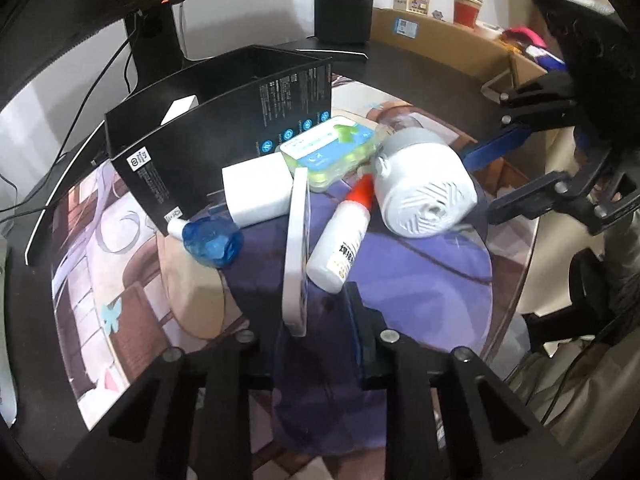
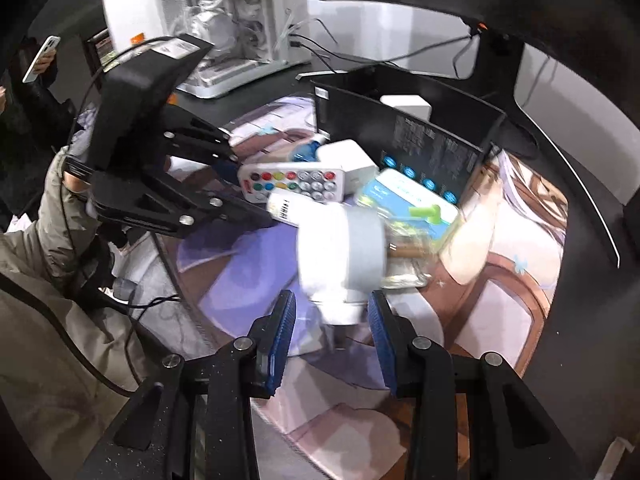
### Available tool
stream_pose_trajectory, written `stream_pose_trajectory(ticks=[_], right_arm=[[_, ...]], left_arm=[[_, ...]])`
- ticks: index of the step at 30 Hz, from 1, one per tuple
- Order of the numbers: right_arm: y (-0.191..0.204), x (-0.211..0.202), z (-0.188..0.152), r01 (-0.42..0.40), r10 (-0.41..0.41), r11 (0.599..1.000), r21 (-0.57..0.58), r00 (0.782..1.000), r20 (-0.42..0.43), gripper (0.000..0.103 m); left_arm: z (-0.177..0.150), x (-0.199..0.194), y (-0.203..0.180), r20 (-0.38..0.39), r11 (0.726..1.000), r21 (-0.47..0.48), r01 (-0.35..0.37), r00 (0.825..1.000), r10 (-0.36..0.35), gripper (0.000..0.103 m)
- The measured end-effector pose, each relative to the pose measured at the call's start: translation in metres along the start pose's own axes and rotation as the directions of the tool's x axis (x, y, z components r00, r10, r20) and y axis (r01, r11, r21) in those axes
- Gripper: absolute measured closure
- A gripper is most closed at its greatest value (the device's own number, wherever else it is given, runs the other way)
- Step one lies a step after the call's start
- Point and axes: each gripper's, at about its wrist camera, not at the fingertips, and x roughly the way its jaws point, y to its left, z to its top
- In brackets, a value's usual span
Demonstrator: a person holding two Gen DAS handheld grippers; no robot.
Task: Organize rigid objects
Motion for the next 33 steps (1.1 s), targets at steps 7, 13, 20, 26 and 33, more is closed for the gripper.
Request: stream_pose_trajectory(ticks=[7,13,20,26,33], right_arm=[[0.039,0.004,0.025,-0.030,0.036,0.995,-0.098,0.998,0.058,0.064],[0.063,0.039,0.046,-0.092,0.092,0.984,-0.152,0.996,-0.010,0.064],[0.051,0.056,0.042,-0.032,0.026,0.995,-0.092,0.998,-0.063,0.064],[0.035,0.053,0.039,0.022,-0.023,0.999,-0.040,1.000,-0.020,0.061],[0.044,0.067,0.059,0.140,-0.127,0.965,-0.221,0.989,0.074,0.030]], left_arm=[[-0.014,-0.016,-0.002,0.017,0.999,-0.009,-0.040,0.999,0.040,0.085],[-0.003,-0.017,0.006,0.074,0.996,-0.045,-0.072,0.994,0.075,0.085],[-0.003,-0.007,0.004,0.073,0.994,-0.034,-0.106,0.991,0.108,0.098],[-0.014,-0.022,0.004,0.079,0.988,-0.051,-0.149,0.985,0.152,0.099],[-0.019,-0.024,0.005,0.074,0.989,-0.062,-0.135,0.988,0.139,0.099]])
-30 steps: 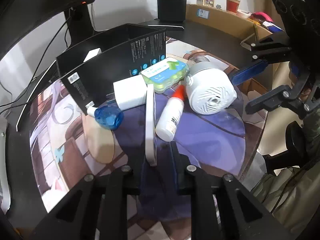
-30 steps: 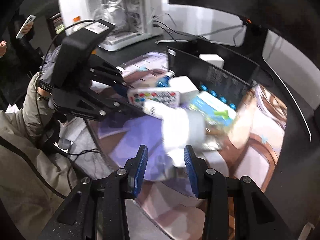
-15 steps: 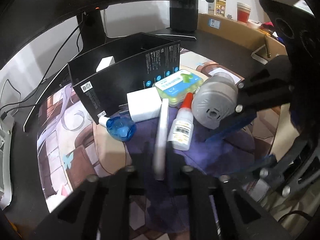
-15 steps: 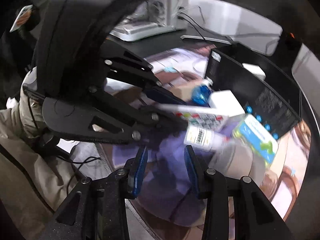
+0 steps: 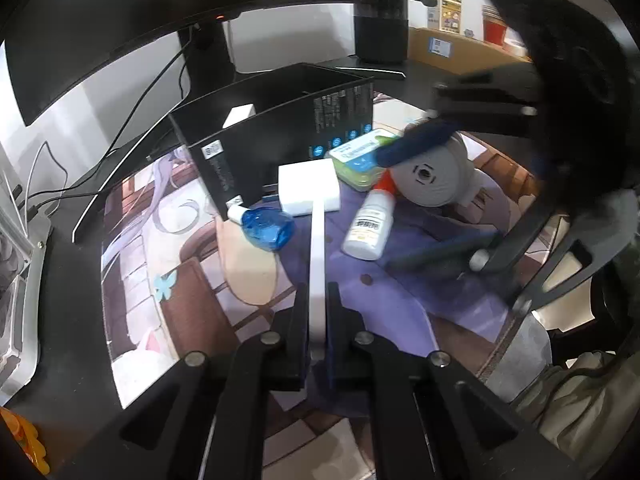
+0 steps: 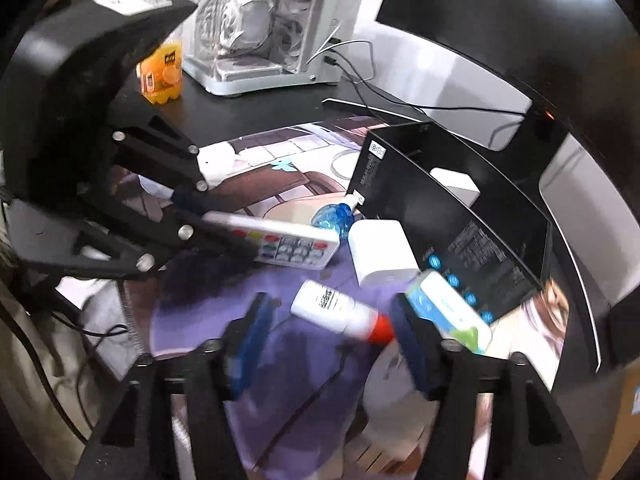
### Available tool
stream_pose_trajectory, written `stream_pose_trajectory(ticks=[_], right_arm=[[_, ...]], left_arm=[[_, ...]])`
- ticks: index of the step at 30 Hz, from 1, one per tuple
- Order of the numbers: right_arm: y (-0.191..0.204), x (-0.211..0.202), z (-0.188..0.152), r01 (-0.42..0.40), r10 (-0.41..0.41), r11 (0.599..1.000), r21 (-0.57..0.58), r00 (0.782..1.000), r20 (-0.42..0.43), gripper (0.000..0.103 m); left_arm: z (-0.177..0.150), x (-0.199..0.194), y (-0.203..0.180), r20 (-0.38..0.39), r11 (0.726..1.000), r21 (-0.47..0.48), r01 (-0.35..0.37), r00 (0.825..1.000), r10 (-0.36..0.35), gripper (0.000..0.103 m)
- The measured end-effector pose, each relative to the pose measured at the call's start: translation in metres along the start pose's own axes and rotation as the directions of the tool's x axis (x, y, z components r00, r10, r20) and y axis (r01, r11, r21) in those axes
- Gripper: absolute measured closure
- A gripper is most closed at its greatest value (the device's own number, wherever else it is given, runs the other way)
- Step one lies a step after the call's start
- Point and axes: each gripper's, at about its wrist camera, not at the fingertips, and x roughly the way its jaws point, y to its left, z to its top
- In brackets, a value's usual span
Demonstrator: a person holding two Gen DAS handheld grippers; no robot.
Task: Organize rigid objects
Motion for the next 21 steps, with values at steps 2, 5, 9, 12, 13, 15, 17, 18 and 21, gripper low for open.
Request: stream_pose_trajectory(ticks=[2,5,9,12,13,15,17,18,21], right_arm=[[0.000,0.007,0.005,-0.013,0.013,1.000,-0.022,1.000,-0.006,0.028],[0.002,0.012,0.010,-0.025,0.024,0.999,-0.032,0.999,-0.031,0.028],[0.003,0.014,0.014,-0.081,0.080,0.996,-0.020,0.996,-0.050,0.028],[0.005,0.022,0.016,-0.103,0.101,0.995,-0.013,0.991,-0.088,0.029],[0.004,0.024,0.017,-0.097,0.095,0.995,-0.015,0.991,-0.094,0.030],[0.001,0.026,0.017,-0.084,0.084,0.996,0.003,0.991,-0.102,0.036],[-0.004,0.025,0.016,-0.075,0.076,0.997,0.013,0.991,-0.107,0.040],[-0.006,0.025,0.014,-0.064,0.065,0.998,0.012,0.991,-0.116,0.041],[-0.012,0.031,0.011,-0.035,0.038,0.999,0.021,0.989,-0.144,0.048]], left_arm=[[0.000,0.000,-0.003,-0.003,1.000,0.007,0.011,1.000,-0.011,0.099],[-0.001,0.000,-0.002,-0.002,1.000,-0.001,0.012,1.000,-0.012,0.099],[-0.001,-0.002,0.005,0.000,1.000,-0.022,0.005,1.000,-0.005,0.099],[-0.001,-0.003,0.009,0.003,1.000,-0.029,0.002,1.000,-0.002,0.099],[-0.001,-0.003,0.009,0.003,1.000,-0.030,0.003,1.000,-0.003,0.099],[-0.002,-0.004,0.009,0.003,1.000,-0.028,0.006,1.000,-0.006,0.099],[-0.002,-0.004,0.007,0.003,1.000,-0.025,0.012,1.000,-0.012,0.099],[-0.001,-0.004,0.007,0.001,1.000,-0.022,0.016,1.000,-0.016,0.099],[-0.001,-0.004,0.006,0.001,1.000,-0.020,0.016,1.000,-0.016,0.099]])
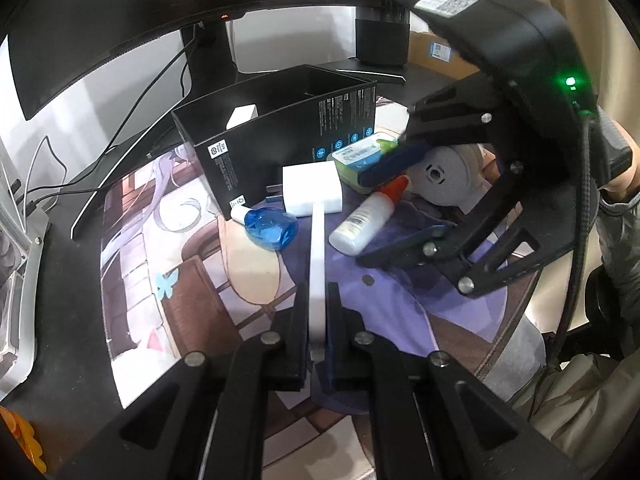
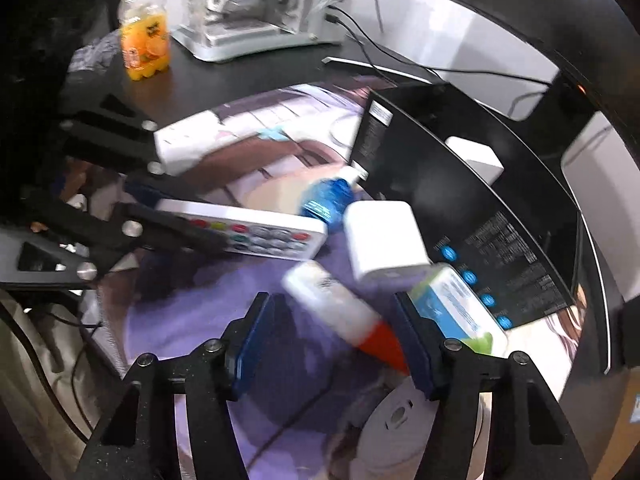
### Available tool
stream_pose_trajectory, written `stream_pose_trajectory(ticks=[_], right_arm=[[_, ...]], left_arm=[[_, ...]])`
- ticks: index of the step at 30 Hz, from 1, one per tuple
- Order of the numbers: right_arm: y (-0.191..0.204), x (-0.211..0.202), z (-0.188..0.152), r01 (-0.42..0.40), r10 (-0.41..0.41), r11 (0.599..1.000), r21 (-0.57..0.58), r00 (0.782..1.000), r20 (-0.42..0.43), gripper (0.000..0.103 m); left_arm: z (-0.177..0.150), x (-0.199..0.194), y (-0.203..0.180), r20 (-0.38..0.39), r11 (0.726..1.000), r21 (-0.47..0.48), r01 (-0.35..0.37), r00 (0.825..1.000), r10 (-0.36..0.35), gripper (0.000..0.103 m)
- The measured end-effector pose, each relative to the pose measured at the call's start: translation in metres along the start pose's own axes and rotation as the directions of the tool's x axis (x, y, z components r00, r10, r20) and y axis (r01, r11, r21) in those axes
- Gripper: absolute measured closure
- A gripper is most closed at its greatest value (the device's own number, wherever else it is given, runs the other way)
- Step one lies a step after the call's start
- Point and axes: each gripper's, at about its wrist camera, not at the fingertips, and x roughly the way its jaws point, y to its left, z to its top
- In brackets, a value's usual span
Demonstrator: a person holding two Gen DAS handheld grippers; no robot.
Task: Organize rigid objects
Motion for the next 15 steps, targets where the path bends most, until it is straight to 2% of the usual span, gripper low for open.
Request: stream_pose_trajectory(ticks=[1,3,5,7,10,15], right_arm=[[-0.002,0.002,-0.001,-0.024,0.024,1.000,0.019,1.000,-0.012,0.050],[-0.004,0.001,-0.002,-0.049,0.050,0.998,0.033,0.999,-0.005,0.064],[0.001,-0.001,-0.004,-0.057,0.057,0.998,0.015,0.998,-0.014,0.071],[0.007,-0.004,-0.005,-0.117,0.117,0.993,0.017,0.993,-0.012,0.080],[0.018,-0.005,-0.006,-0.208,0.208,0.978,0.015,0.978,-0.017,0.082],[0.027,-0.011,-0.014,-0.180,0.180,0.984,0.004,0.983,-0.022,0.078]], left_arm=[[0.000,0.000,0.000,-0.002,1.000,-0.001,0.001,1.000,-0.001,0.099],[-0.001,0.000,0.001,-0.002,1.000,-0.005,-0.001,1.000,0.001,0.099],[0.000,0.000,0.002,-0.004,1.000,-0.007,-0.005,1.000,0.005,0.099],[-0.001,0.000,0.003,-0.004,1.000,-0.009,-0.013,1.000,0.013,0.099],[-0.001,0.001,0.007,-0.005,1.000,-0.020,-0.007,1.000,0.007,0.099],[0.001,0.010,0.009,-0.014,0.999,-0.034,0.006,1.000,-0.006,0.098]])
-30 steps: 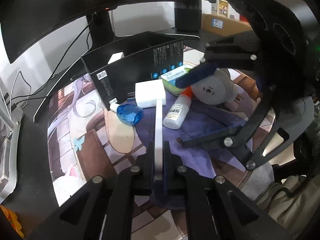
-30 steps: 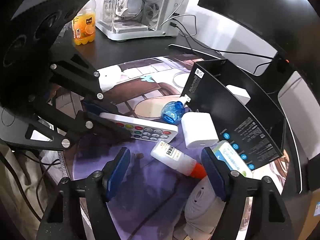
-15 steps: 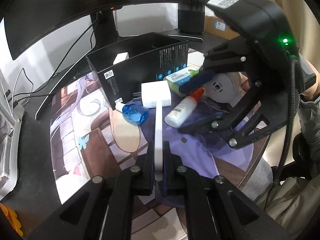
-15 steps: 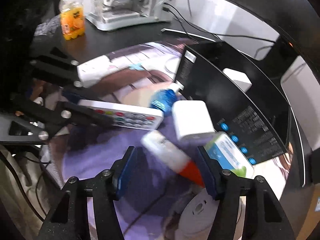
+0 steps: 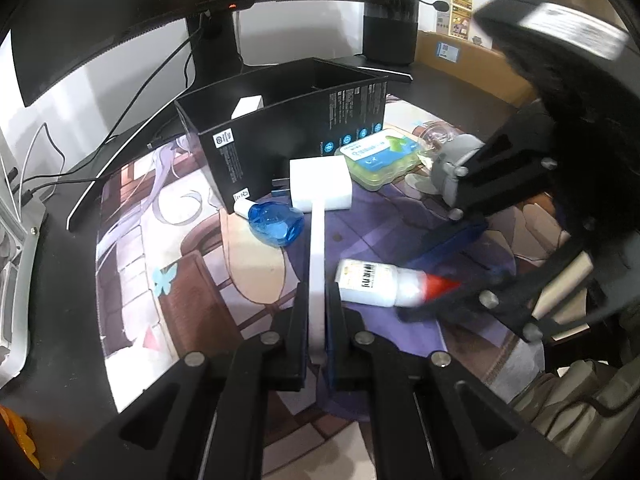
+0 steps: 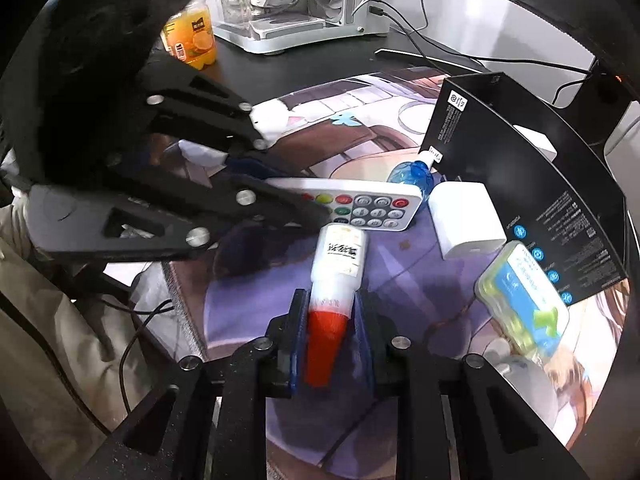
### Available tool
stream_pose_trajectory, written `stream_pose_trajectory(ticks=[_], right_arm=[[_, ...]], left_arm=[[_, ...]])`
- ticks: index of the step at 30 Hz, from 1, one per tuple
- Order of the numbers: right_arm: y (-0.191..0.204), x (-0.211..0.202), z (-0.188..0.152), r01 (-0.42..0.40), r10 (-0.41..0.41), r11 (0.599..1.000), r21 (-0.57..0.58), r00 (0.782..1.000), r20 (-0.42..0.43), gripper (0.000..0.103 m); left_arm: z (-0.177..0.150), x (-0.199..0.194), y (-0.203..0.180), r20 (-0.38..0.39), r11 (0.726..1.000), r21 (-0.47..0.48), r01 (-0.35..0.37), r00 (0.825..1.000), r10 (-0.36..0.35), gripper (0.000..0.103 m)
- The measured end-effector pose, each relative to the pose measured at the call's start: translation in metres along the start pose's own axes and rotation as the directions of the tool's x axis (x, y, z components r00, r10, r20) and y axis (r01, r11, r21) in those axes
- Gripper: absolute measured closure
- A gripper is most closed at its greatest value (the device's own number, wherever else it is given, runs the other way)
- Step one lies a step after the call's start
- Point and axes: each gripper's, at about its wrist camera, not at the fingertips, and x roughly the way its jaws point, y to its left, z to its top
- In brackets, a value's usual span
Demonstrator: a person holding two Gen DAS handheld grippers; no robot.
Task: Organize rigid objects
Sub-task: 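Lift the glue bottle with the right gripper while the left gripper moves to the white remote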
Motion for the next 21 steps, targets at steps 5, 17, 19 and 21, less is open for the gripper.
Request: stream_pose_trajectory(ticks=[5,17,19,21], right_arm=[[0.002,-0.004,-0.010,-0.001,0.002,1.000,-0.012,1.000,0.014,0.077],[0.003,-0.015,-0.021,-0.005,0.005,1.000,0.002,0.999,0.049,0.083],[0.003,-0.020,-0.023,-0.005,0.005,1.000,0.006,0.998,0.065,0.083],[0.001,-0.025,-0.023,-0.004,0.003,1.000,0.010,0.997,0.076,0.083]], left_arm=[[0.005,0.013,-0.001,-0.008,1.000,-0.006,-0.010,1.000,0.010,0.097],[0.005,-0.002,-0.008,0.044,0.998,0.033,-0.047,0.998,0.045,0.099],[0.006,-0.008,-0.009,0.056,0.998,0.036,-0.048,0.997,0.046,0.099],[0.007,-0.015,-0.008,0.069,0.998,0.032,-0.050,0.996,0.048,0.099]])
